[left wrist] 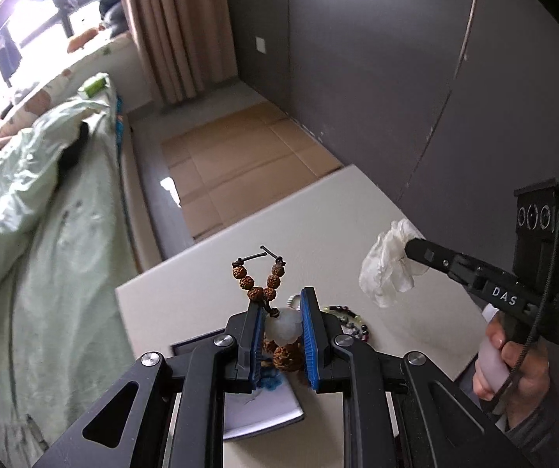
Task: Organize jewelry
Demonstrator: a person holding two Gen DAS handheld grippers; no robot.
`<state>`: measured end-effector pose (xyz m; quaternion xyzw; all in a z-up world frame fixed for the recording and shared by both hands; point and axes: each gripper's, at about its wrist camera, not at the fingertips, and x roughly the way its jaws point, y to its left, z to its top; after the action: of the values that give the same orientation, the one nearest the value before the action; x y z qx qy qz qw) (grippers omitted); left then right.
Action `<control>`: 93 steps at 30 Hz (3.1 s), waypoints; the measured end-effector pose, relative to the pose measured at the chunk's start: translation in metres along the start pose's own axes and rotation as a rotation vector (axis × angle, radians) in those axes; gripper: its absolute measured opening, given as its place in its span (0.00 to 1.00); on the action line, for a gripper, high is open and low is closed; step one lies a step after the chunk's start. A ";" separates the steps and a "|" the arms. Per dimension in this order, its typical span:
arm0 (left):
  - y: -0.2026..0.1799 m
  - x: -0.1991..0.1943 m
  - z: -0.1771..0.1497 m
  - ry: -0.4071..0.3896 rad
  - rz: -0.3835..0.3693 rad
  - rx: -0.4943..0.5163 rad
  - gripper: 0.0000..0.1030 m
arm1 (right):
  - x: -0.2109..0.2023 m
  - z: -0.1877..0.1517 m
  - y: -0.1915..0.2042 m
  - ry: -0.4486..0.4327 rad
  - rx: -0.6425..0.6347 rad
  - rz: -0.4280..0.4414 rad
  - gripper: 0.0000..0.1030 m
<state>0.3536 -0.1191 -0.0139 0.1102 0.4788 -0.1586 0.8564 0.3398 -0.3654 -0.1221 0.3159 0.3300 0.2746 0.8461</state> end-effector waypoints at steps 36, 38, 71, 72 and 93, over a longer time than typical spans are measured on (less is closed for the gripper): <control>0.101 -0.073 -0.057 -0.040 0.010 -0.125 0.18 | 0.082 -0.041 0.085 0.176 -0.184 0.098 0.60; 0.098 -0.072 -0.055 -0.040 0.005 -0.115 0.18 | 0.076 -0.037 0.074 0.153 -0.151 0.084 0.63; -0.008 0.032 -0.045 0.120 -0.041 0.074 0.46 | -0.006 -0.009 0.008 0.058 -0.012 -0.035 0.63; -0.012 0.034 -0.045 0.117 -0.057 0.076 0.46 | -0.008 -0.009 0.006 0.055 -0.007 -0.041 0.63; -0.060 0.114 -0.028 0.225 -0.117 0.035 0.45 | -0.016 -0.019 -0.047 0.150 0.121 -0.176 0.63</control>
<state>0.3646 -0.1841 -0.1283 0.1140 0.5748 -0.2032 0.7844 0.3277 -0.3998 -0.1611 0.3146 0.4348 0.2017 0.8193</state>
